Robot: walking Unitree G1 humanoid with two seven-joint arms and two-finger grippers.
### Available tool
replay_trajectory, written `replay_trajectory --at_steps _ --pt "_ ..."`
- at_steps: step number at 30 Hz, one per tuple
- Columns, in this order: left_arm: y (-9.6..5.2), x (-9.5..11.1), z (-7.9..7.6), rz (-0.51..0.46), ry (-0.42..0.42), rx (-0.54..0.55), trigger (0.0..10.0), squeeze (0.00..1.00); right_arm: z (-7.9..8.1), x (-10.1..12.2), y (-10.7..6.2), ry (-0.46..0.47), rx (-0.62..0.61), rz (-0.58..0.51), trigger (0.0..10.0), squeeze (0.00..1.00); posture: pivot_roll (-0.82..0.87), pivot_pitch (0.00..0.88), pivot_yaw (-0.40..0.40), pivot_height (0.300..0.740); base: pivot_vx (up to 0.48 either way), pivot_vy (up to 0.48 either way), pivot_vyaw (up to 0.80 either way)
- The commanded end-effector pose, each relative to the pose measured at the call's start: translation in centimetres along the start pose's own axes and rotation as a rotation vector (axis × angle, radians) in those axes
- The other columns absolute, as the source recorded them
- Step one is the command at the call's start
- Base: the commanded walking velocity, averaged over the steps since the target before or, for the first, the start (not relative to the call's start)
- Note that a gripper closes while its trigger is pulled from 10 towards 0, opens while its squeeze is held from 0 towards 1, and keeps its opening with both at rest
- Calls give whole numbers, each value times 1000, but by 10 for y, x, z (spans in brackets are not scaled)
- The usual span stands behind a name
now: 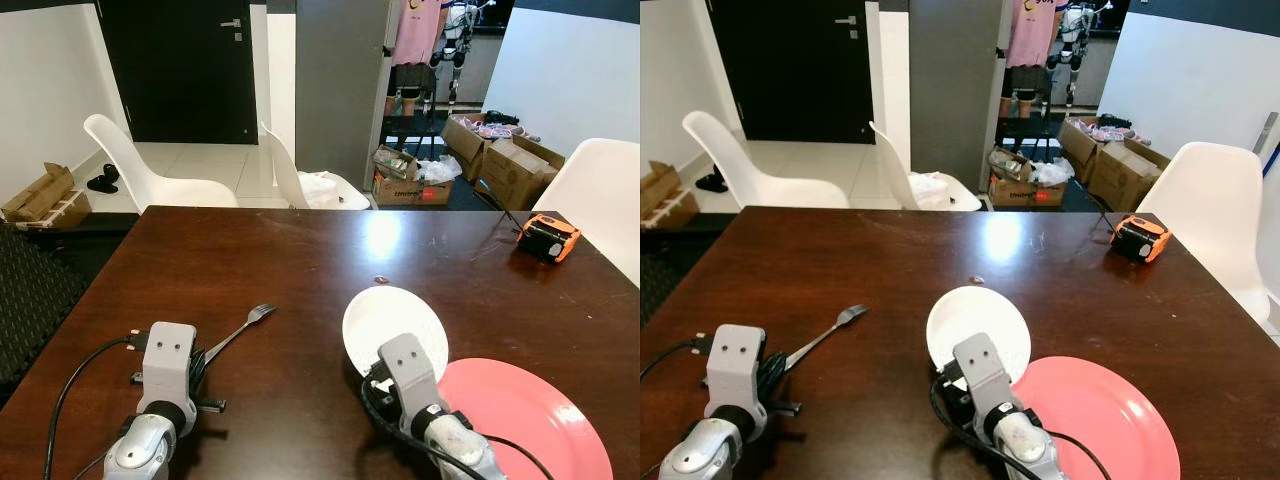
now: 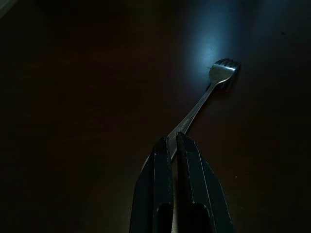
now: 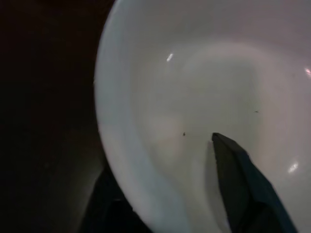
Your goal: Setting the table
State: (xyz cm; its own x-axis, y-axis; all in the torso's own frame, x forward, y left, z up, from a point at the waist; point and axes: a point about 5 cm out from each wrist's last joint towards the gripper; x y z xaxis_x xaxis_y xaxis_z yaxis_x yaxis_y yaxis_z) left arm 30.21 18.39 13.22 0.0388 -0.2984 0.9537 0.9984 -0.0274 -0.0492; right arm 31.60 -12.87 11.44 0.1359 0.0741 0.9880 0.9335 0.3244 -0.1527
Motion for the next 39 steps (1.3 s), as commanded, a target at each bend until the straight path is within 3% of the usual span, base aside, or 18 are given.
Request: replay_trajectory --at_steps 1,22,23,24,25,26,27,28,31,35,39 --pt "-1 -6 -1 20 11 -4 10000 0 1 -6 -1 19 3 14 0 0 30 92 77 740 0 0 0" --pt "1 -5 -6 18 4 -15 10000 0 2 30 1 -22 -38 -233 0 0 27 99 78 740 0 0 0" --pt "1 -4 -7 17 2 -17 10000 0 2 35 1 -16 -45 -260 0 0 27 101 78 740 0 0 0" --pt "1 -1 -8 10 -5 -19 10000 0 1 48 0 43 -71 -356 0 0 28 103 77 740 0 0 0" --pt "1 -1 -8 10 -5 -19 10000 0 1 48 0 43 -71 -356 0 0 28 103 77 740 0 0 0" --pt "1 3 -9 -3 -14 -25 10000 0 2 62 -2 130 -96 -455 0 0 28 105 78 740 0 0 0" --pt "0 4 -10 -7 -15 -27 10000 0 2 65 -3 152 -99 -474 0 0 29 105 78 740 0 0 0" --pt "0 5 -10 -11 -16 -30 10000 0 5 68 -3 167 -90 -486 10000 0 29 106 78 740 0 0 0" --pt "0 8 -10 -16 -17 -32 10000 0 12 73 -3 174 -56 -509 10000 0 28 108 79 740 0 0 0" --pt "0 15 -12 -38 -26 -39 10000 0 43 91 -6 184 89 -577 10000 0 28 108 78 740 0 0 0" --pt "-1 17 -13 -49 -19 -39 10000 0 60 80 -3 206 141 -541 10000 0 32 108 74 740 0 0 0"
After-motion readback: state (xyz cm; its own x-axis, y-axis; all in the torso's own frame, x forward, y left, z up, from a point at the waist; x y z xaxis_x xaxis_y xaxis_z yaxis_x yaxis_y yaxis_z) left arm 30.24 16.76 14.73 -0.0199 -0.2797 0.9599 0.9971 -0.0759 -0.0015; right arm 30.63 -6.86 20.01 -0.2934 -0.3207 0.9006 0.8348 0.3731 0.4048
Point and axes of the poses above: a point about 5 cm out from each wrist's last joint towards the gripper, its own y axis pointing out of the wrist towards the gripper, its own x axis along the axis of the wrist's last joint, z = x × y, and after that the axes turned 14 degrees about y, right-handed
